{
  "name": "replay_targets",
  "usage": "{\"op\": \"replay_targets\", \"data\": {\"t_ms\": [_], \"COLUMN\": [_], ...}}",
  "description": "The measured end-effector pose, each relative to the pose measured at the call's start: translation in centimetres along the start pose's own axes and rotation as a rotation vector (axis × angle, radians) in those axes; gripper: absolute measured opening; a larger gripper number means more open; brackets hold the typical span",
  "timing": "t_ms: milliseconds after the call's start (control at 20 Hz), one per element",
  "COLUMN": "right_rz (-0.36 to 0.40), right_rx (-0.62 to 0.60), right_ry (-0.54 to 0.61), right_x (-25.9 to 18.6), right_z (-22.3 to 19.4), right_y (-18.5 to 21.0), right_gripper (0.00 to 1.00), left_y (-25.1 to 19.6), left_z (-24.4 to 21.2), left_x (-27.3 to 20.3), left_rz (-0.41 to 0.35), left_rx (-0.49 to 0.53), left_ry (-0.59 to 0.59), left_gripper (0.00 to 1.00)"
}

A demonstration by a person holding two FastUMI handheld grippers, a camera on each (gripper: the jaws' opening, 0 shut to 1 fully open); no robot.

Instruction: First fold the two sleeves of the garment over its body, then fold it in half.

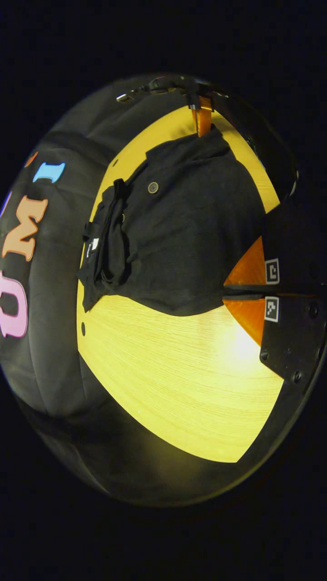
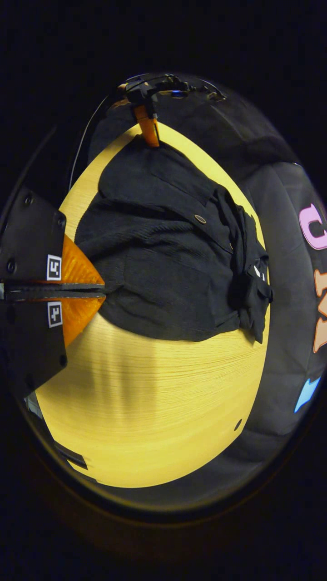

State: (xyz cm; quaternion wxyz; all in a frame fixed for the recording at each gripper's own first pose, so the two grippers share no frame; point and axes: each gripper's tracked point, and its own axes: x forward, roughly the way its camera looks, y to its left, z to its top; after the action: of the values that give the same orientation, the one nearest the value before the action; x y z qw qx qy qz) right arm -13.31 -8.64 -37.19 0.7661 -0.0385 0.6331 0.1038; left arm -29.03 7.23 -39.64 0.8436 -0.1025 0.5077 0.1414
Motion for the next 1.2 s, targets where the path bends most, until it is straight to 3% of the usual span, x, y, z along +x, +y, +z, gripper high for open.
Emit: {"op": "replay_targets", "data": {"t_ms": [100,200,350,800,1200], "right_rz": [0.037,0.070,0.102,0.087,0.056], "right_rx": [0.055,0.082,0.099,0.177,0.228], "right_ry": [-0.084,-0.147,-0.231,-0.581,-0.686], "right_x": [-0.9,-2.5,-4.4,-11.1,-12.3], "right_z": [1.7,4.1,7.8,19.9,27.9], "right_y": [0.9,2.2,4.0,7.5,4.7], "right_gripper": [0.02,0.03,0.03,0.02,0.00], "left_y": [-0.2,-1.8,-2.9,-4.4,-3.6], "left_z": [1.1,4.0,8.5,23.1,32.5], "left_x": [-0.8,-2.4,-3.1,-5.1,-2.5], "left_rz": [-0.032,-0.119,-0.189,-0.332,-0.284], "left_rx": [-0.031,-0.070,-0.065,0.031,0.064], "left_ry": [-0.015,-0.076,-0.142,-0.384,-0.472], "left_gripper": [0.00,0.00,0.00,0.00,0.00]}}
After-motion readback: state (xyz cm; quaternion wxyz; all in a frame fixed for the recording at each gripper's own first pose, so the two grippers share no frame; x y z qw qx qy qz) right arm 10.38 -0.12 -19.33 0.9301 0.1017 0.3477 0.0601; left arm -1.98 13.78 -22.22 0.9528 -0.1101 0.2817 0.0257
